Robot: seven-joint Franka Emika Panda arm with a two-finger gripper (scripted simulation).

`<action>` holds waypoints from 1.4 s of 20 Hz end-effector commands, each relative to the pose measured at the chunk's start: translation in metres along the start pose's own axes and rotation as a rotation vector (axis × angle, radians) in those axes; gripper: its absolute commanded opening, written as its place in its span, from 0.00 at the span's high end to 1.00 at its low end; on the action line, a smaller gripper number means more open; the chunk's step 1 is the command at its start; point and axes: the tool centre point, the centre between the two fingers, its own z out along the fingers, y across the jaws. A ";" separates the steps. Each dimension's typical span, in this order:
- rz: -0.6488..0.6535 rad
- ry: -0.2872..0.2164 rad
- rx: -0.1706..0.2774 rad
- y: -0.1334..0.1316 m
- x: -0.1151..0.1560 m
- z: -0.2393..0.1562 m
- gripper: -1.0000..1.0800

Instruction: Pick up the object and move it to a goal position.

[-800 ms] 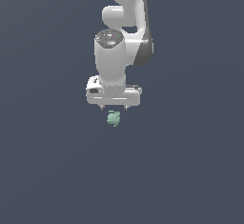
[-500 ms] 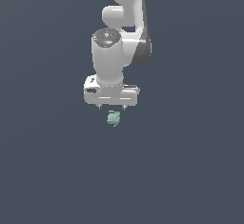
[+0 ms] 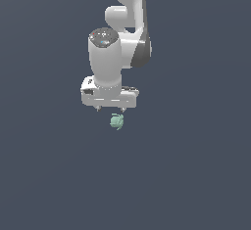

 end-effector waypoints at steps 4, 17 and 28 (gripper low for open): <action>0.004 -0.006 0.008 -0.005 -0.007 0.023 0.04; 0.024 -0.024 0.031 -0.019 -0.035 0.092 0.04; 0.025 -0.026 0.031 -0.020 -0.037 0.110 0.04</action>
